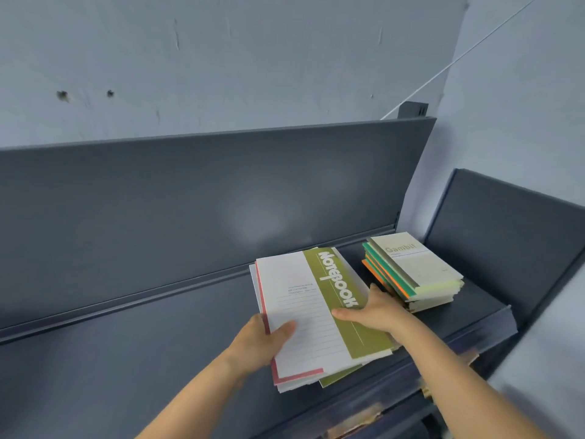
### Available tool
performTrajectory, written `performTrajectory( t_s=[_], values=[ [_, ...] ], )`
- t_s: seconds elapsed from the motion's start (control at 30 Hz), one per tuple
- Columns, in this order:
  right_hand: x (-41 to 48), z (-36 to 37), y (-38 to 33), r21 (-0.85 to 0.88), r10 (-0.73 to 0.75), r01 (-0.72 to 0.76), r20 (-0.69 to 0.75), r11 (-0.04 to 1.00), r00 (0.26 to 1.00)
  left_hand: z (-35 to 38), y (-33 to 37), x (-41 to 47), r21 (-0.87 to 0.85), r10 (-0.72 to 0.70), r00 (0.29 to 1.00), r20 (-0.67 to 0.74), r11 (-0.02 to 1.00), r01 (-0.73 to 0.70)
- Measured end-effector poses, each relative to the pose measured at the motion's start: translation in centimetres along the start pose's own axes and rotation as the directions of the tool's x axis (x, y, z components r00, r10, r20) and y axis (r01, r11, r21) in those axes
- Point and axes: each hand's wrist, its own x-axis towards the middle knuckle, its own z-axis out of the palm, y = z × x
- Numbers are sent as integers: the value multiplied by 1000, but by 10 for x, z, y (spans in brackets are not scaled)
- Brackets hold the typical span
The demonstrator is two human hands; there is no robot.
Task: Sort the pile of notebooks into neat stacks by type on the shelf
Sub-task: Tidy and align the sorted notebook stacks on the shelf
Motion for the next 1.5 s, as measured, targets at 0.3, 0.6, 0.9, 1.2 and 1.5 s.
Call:
performTrajectory(
  t_s=[0.3, 0.6, 0.9, 1.2, 1.5],
  values=[
    [-5, 1, -7, 238, 85, -85, 14, 968, 996, 4, -15, 10, -291, -137, 988, -65, 950, 112],
    [-19, 20, -19, 425, 127, -184, 158, 886, 979, -45, -23, 4, -247, -87, 993, 80, 964, 104],
    [-54, 30, -35, 621, -14, 82, -113, 779, 994, -65, -31, -6, -342, -28, 974, 223, 934, 105],
    [-103, 34, -64, 524, -314, 439, -314, 730, 896, -92, -23, -25, -668, -8, 988, 157, 735, 112],
    [-109, 69, -102, 520, -539, 613, -308, 595, 784, -145, -22, -81, -418, 237, 912, -335, 830, -369]
  ],
)
